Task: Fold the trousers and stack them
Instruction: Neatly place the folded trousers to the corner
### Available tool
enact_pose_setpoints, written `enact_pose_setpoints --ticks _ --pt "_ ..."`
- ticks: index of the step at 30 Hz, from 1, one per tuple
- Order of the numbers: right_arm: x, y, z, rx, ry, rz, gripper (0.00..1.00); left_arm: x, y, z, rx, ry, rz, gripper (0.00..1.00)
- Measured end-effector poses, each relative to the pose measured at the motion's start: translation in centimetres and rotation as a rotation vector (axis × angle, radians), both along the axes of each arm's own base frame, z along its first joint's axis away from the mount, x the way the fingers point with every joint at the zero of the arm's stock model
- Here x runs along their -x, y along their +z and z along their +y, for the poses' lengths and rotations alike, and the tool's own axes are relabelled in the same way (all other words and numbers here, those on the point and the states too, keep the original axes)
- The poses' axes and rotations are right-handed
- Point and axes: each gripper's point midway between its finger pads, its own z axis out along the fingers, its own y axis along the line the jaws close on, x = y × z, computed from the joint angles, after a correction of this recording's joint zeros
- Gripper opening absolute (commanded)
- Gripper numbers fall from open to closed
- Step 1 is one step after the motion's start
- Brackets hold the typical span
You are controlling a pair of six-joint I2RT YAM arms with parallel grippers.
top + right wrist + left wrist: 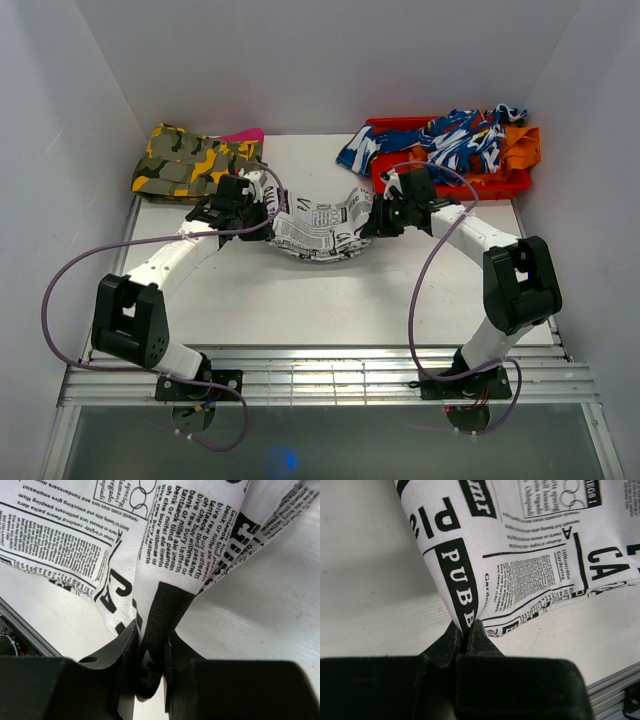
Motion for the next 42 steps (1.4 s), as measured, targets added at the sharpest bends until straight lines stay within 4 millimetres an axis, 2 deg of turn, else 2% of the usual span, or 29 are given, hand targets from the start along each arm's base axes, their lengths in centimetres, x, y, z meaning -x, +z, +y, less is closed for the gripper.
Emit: enact_pose_setpoints --ticks 5,9,15,18,21,23,25,29,31,36,38,42 --pt "-1.4 3.6 2.6 -0.01 0.044 -0.1 0.08 -1.4 5.0 1.7 -0.084 -0.036 -0.192 0.0" --pt "-3.5 7.9 5.6 -0.037 0.079 -0.225 0.08 -2.9 8.3 4.1 -0.144 -0.012 -0.31 0.0" --pt "-6.7 13.7 10.6 -0.094 0.125 -0.407 0.08 -6.4 13.8 8.6 -0.206 0.078 -0.475 0.0" --pt "-8.2 15.6 13.3 -0.122 0.143 -0.475 0.08 -8.2 16.4 11.3 -0.234 0.134 -0.556 0.0" --pt "-10.0 16.4 16.0 -0.15 0.157 -0.532 0.08 -9.9 17.6 14.8 -0.253 0.209 -0.596 0.0" --pt "-11.3 16.8 18.2 -0.174 0.169 -0.568 0.08 -11.4 17.6 18.0 -0.261 0.27 -0.607 0.0" --pt "-12.7 16.8 20.6 -0.198 0.178 -0.607 0.08 -12.8 16.9 21.3 -0.262 0.33 -0.609 0.0" --pt "-15.1 15.8 25.2 -0.24 0.182 -0.685 0.08 -14.5 14.9 25.7 -0.26 0.398 -0.603 0.0" --pt "-15.9 14.5 27.0 -0.248 0.179 -0.717 0.08 -15.4 14.2 27.4 -0.256 0.421 -0.615 0.0" --pt "-16.2 11.0 30.7 -0.257 0.169 -0.789 0.08 -16.9 12.7 31.3 -0.239 0.458 -0.647 0.0" --pt "-16.2 10.3 32.2 -0.272 0.164 -0.823 0.08 -17.3 12.1 32.8 -0.233 0.474 -0.65 0.0" --pt "-15.9 8.9 34.0 -0.296 0.17 -0.876 0.08 -17.5 10.2 35.5 -0.208 0.491 -0.64 0.0"
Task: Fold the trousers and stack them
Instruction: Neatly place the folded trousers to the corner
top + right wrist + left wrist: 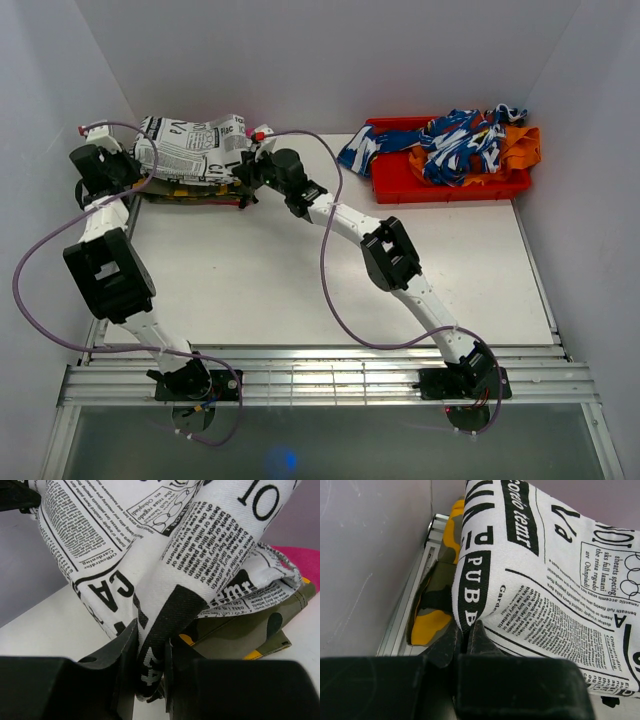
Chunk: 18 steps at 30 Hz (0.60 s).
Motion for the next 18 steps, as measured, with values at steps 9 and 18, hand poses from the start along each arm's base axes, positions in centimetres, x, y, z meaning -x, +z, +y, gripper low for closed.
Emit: enact_pose_setpoints --ticks 9,18 --pt "-1.4 -3.2 0.7 -0.018 -0.047 -0.088 0.08 -1.8 -4.3 1.3 0.044 -0.071 -0.021 0.0" --pt "-2.0 -5.7 0.8 -0.009 -0.074 -0.13 0.19 -3.8 -10.9 2.0 0.099 -0.086 0.029 0.0"
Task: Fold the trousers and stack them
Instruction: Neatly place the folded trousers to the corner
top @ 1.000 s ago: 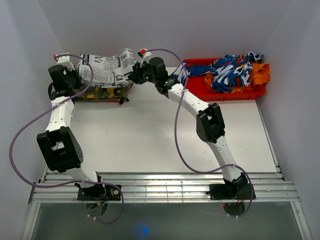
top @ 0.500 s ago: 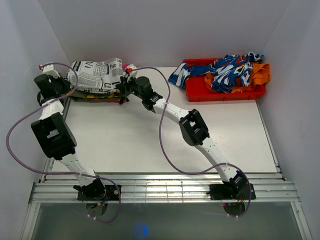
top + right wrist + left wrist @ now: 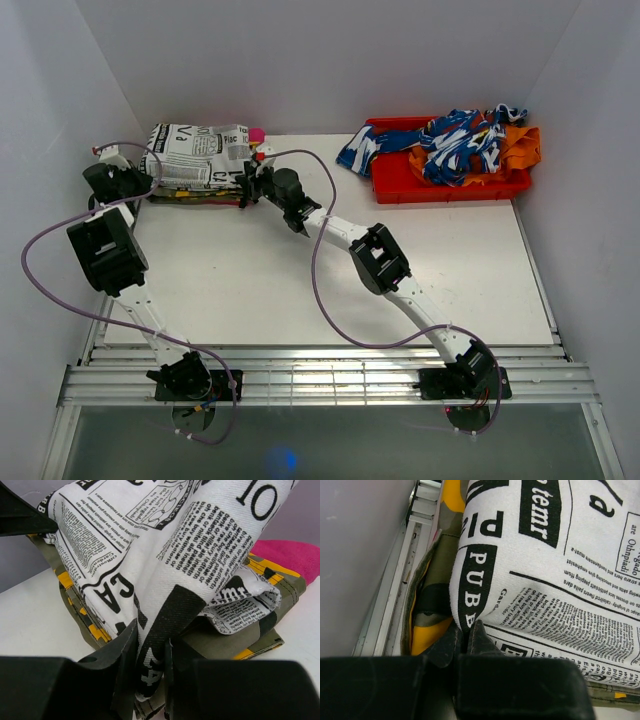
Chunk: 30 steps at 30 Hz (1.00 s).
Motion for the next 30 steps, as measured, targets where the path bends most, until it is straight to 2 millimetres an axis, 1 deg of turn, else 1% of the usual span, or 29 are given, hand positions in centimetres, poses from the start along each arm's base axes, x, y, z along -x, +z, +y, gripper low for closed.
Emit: enact_pose_setpoints --ticks 1,3,4,5,6,7,8,10,11,12,13,15,16,17,20,22,24,26,28,30 --pt "0.0 0.0 0.0 0.001 0.0 -0.005 0.2 0.0 0.1 0.0 0.0 0.0 -0.002 0.0" --pt "0.0 0.1 0.0 0.001 0.0 -0.012 0.29 -0.1 0.3 0.1 -0.002 0.0 -0.007 0.0" --pt "0.0 0.2 0.1 0.001 0.001 -0.015 0.36 -0.1 0.3 0.1 -0.002 0.0 -0.007 0.0" --pt "0.0 0.3 0.0 0.0 0.0 -0.021 0.43 -0.1 0.3 0.1 -0.003 0.0 -0.007 0.0" --pt "-0.1 0.3 0.0 0.003 -0.005 -0.027 0.56 -0.1 0.3 0.1 -0.005 0.003 -0.007 0.0" --pt "-0.3 0.4 -0.2 0.003 -0.018 -0.033 0.62 -0.1 0.3 0.3 -0.01 0.01 -0.007 0.0" --pt "-0.7 0.5 -0.5 0.006 -0.032 -0.041 0.72 -0.1 0.3 0.6 -0.017 0.02 -0.008 0.0" --pt "-1.5 0.5 -1.3 0.013 -0.058 -0.054 0.8 0.0 0.4 1.0 -0.028 0.037 -0.011 0.0" --pt "-1.8 0.4 -1.7 0.018 -0.068 -0.057 0.92 0.2 0.5 1.1 -0.031 0.043 -0.012 0.0" --pt "-2.1 0.3 -2.1 0.022 -0.075 -0.055 0.96 0.5 0.5 1.1 -0.031 0.046 -0.011 0.05" --pt "-2.4 0.2 -2.5 0.028 -0.083 -0.057 0.98 0.8 0.5 1.1 -0.032 0.051 -0.009 0.39" --pt "-2.9 0.3 -3.1 0.041 -0.093 -0.063 0.94 1.1 0.8 1.2 -0.036 0.058 -0.006 0.73" --pt "-3.1 0.4 -3.4 0.048 -0.098 -0.065 0.91 1.2 1.0 1.5 -0.041 0.068 -0.006 0.93" --pt "-3.3 0.8 -3.7 0.053 -0.101 -0.066 0.9 1.4 1.1 2.0 -0.046 0.078 -0.003 0.98" --pt "-3.7 2.4 -5.1 0.076 -0.113 -0.072 0.9 2.0 1.4 3.2 -0.023 0.115 0.03 0.98" --pt "-4.0 4.5 -6.6 0.094 -0.125 -0.078 0.9 2.0 1.7 3.6 -0.008 0.126 0.056 0.98" --pt "-4.2 7.5 -8.3 0.099 -0.135 -0.096 0.9 1.9 2.4 3.6 0.006 0.129 0.08 0.98" --pt "-4.5 11.9 -10.6 0.088 -0.153 -0.131 0.9 1.8 3.8 3.7 0.02 0.128 0.103 0.98" --pt "-4.5 16.5 -13.0 0.071 -0.171 -0.174 0.9 1.5 6.1 3.7 0.023 0.119 0.109 0.98" --pt "-4.2 21.8 -16.0 0.053 -0.192 -0.218 0.9 1.2 9.3 3.6 0.019 0.098 0.105 0.98"
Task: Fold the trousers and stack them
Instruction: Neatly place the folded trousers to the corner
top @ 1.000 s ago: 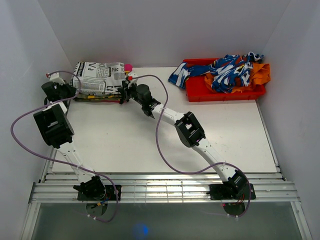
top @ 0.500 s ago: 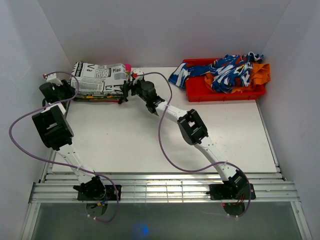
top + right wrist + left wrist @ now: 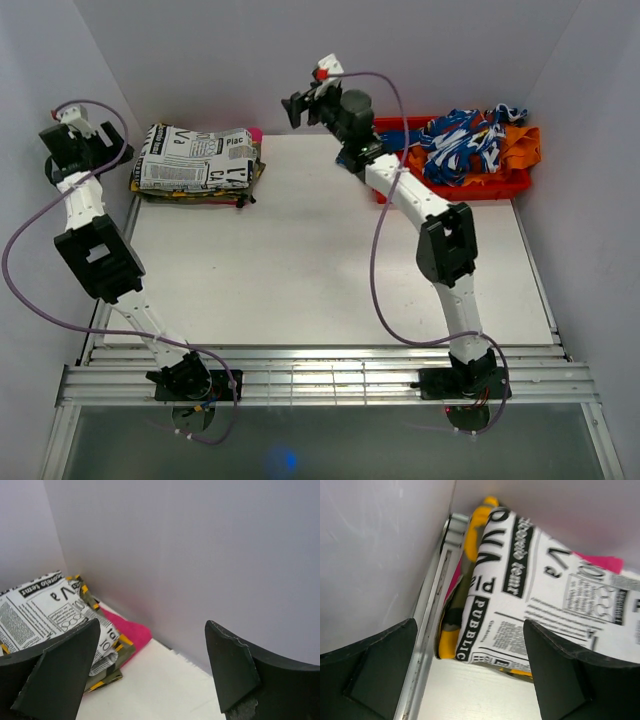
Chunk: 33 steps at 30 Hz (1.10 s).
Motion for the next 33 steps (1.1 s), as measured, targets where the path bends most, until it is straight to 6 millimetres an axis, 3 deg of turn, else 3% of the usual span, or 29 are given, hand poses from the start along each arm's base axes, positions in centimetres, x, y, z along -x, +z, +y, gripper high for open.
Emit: enact_pose_setpoints --ticks 4,7,10,13,14,17,19,22,24,28,30,33 --pt "1.8 8.4 -6.6 0.014 -0.044 -0.055 0.9 1.3 7.1 -1.3 -0.051 -0.064 -0.038 0.98" --pt "3.6 11.7 -11.7 0.07 -0.089 -0.041 0.9 3.5 11.6 -3.4 -0.081 -0.107 -0.056 0.98" --pt "5.5 11.5 -16.3 0.142 -0.12 0.038 0.9 4.6 14.7 -5.9 -0.118 -0.145 -0.07 0.98" --pt "7.5 7.8 -21.3 0.219 -0.142 0.187 0.9 4.6 15.8 -12.1 -0.147 -0.239 -0.059 0.98" --pt "8.1 6.4 -22.7 0.238 -0.149 0.234 0.9 4.5 15.3 -15.2 -0.153 -0.293 -0.048 0.98" --pt "11.1 -0.1 -27.7 0.296 -0.183 0.43 0.9 5.0 12.6 -24.6 -0.144 -0.475 0.013 0.98" --pt "14.1 -4.8 -30.4 0.33 -0.2 0.568 0.9 6.3 9.5 -31.4 -0.122 -0.614 0.084 0.98" --pt "19.8 -10.5 -32.0 0.365 -0.182 0.716 0.9 9.6 4.0 -37.8 -0.078 -0.76 0.226 0.98" --pt "23.4 -13.1 -32.1 0.377 -0.154 0.772 0.9 12.3 0.0 -39.5 -0.039 -0.81 0.329 0.98" --pt "29.2 -17.0 -32.5 0.389 -0.121 0.85 0.9 18.5 -6.8 -38.5 0.036 -0.808 0.549 0.98" --pt "30.2 -17.7 -33.1 0.382 -0.138 0.869 0.9 20.6 -8.5 -37.8 0.056 -0.796 0.614 0.98" --pt "30.6 -18.0 -33.8 0.365 -0.157 0.874 0.9 22.1 -8.7 -37.4 0.064 -0.785 0.625 0.98"
